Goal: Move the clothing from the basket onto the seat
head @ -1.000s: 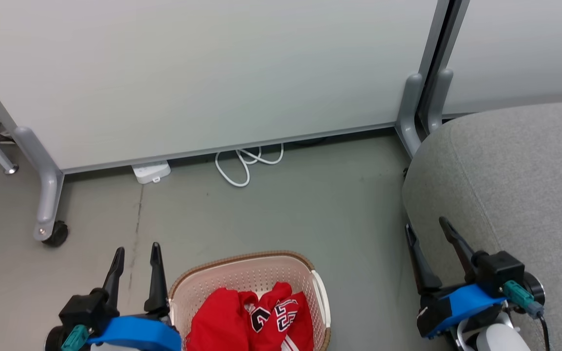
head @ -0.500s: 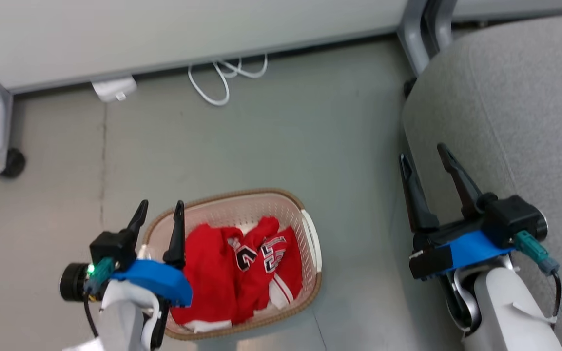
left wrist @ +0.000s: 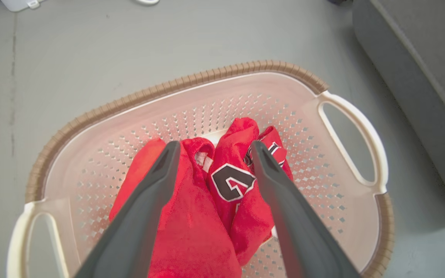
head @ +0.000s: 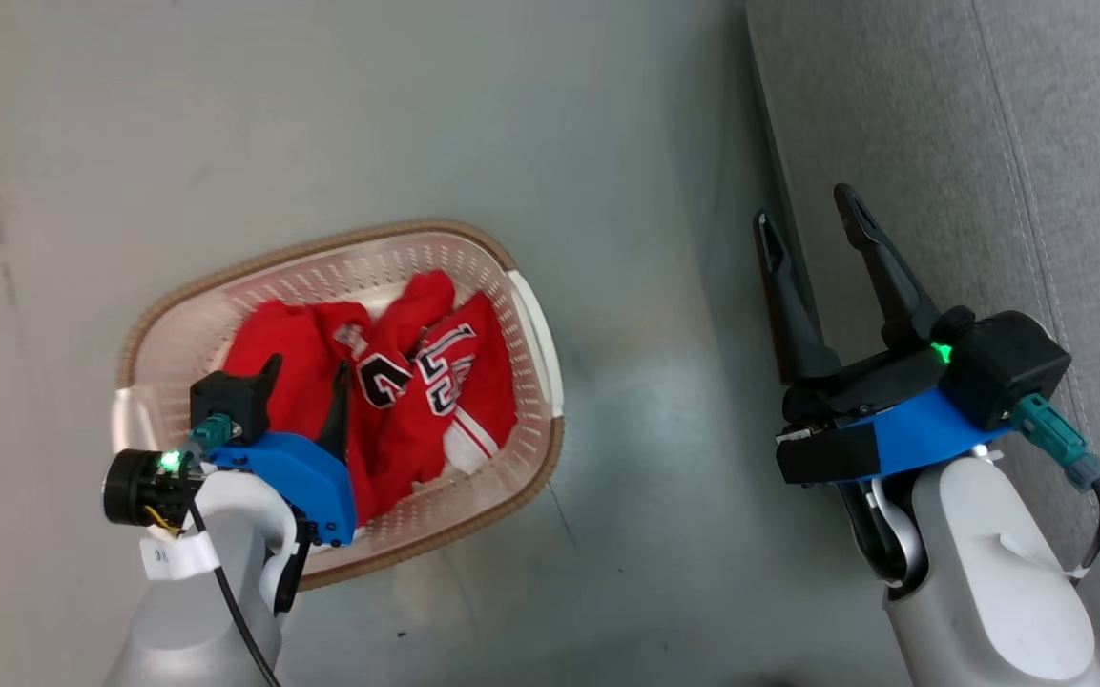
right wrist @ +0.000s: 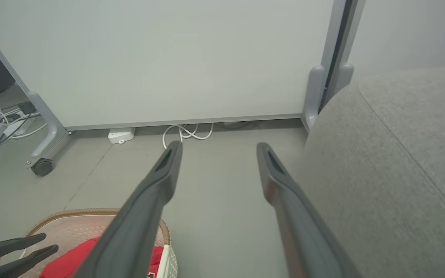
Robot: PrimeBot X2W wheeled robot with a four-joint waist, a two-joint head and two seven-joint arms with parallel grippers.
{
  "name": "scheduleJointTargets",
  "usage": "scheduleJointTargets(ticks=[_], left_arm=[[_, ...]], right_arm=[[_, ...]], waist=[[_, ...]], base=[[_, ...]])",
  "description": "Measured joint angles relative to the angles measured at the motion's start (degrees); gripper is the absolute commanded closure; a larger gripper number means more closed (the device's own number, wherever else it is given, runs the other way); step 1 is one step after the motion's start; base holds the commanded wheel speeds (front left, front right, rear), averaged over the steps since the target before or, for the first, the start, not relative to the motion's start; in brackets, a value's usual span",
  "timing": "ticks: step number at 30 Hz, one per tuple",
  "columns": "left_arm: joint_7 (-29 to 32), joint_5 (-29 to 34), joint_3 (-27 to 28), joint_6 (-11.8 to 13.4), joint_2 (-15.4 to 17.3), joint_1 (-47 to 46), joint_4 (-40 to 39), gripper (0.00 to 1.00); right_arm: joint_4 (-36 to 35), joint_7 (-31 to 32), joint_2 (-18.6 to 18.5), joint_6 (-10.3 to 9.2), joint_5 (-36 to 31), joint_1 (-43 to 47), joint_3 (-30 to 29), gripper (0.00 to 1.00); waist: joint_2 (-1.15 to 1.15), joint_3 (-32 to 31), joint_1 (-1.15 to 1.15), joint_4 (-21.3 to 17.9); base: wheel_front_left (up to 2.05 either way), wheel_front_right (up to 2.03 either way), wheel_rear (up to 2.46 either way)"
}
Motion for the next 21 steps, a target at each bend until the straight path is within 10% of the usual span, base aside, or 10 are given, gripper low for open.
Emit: scheduleJointTargets(ticks=[21], left_arm=[[13.8, 3.1, -2.6, 8.0, 4.9, -8.3, 14.8, 0.00]], right_arm=[[-2.6, -0.3, 0.0, 0.00, 6.7, -2.4, 3.1, 0.00]], waist=[[0.00, 12.7, -0.01, -7.8]], base=[[0.00, 0.00, 0.00]])
